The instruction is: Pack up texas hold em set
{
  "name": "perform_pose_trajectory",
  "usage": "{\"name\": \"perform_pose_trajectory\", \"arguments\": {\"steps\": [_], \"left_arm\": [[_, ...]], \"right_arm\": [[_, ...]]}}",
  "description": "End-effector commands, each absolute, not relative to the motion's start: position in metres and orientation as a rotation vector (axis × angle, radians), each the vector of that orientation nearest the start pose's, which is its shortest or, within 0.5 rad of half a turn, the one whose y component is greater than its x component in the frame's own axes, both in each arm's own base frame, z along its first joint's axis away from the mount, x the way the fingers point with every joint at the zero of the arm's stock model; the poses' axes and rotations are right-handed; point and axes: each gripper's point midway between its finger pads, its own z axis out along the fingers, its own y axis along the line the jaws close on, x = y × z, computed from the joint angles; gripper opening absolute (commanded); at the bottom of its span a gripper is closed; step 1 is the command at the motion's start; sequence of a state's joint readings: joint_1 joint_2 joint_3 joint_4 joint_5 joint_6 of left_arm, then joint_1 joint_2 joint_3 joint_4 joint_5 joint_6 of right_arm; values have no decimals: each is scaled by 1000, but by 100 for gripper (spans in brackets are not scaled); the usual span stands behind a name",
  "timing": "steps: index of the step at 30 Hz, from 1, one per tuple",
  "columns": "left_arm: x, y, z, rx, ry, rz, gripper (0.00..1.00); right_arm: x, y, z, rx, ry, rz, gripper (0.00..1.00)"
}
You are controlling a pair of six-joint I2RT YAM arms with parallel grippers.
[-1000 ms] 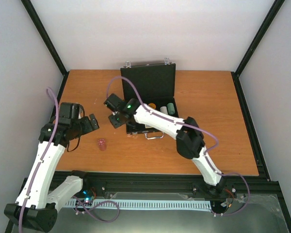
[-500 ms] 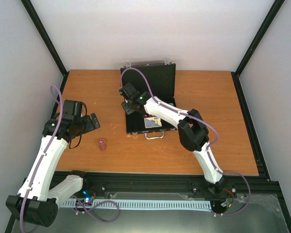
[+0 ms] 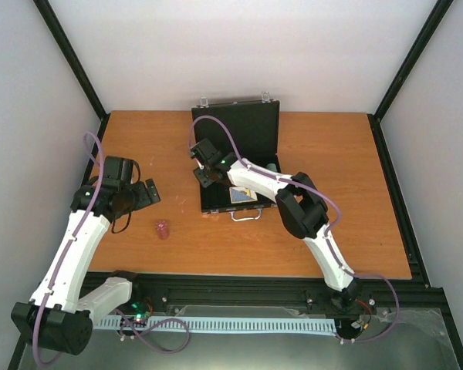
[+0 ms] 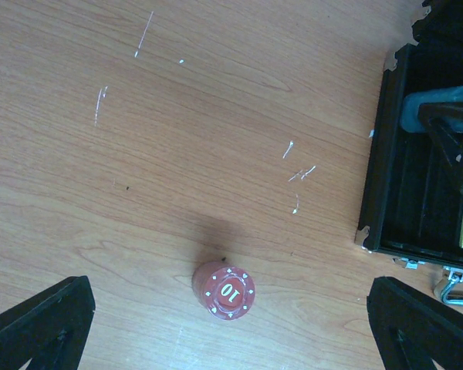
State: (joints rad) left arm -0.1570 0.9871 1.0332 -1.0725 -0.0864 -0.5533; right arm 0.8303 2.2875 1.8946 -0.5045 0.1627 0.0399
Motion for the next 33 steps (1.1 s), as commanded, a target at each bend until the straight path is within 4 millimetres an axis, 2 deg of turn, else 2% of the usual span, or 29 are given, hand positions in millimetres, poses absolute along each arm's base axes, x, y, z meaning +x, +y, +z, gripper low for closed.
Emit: {"name": "perform_pose_trajectory", "arguments": {"steps": [1, 4, 5, 7, 12, 19, 20, 21, 22, 23, 26, 33], "left_arm": [[250, -22, 202, -542, 2513, -142, 100], [250, -22, 202, -539, 2515, -143, 100], [251, -22, 201, -539, 2517, -142, 100], [251, -23, 201, -539, 2518, -144, 100], [251, -23, 200, -537, 2515, -150, 100], [253, -24, 199, -532, 2510, -151, 100], [253, -24, 200, -531, 2508, -153, 100], [254, -24, 200, -528, 2508, -153, 100], [254, -24, 201, -527, 2507, -151, 100], [254, -23, 202, -527, 2504, -149, 100], [255, -21, 209, -530, 2489, -137, 100], [250, -9, 240, -597, 2389, -110, 100]], "right_arm": [[424, 420, 61, -903, 2309, 180, 52], [419, 419, 60, -919, 2310, 196, 62], [418, 418, 61, -918, 2308, 202, 69], [417, 416, 68, -911, 2299, 203, 74], [411, 415, 89, -915, 2284, 236, 76], [397, 417, 136, -906, 2244, 348, 77], [394, 417, 148, -905, 2230, 368, 81], [391, 418, 156, -910, 2220, 382, 93], [387, 419, 165, -920, 2206, 388, 100], [383, 419, 172, -931, 2200, 384, 100], [361, 425, 176, -1006, 2233, 383, 100], [283, 459, 151, -1161, 2309, 517, 100]]}}
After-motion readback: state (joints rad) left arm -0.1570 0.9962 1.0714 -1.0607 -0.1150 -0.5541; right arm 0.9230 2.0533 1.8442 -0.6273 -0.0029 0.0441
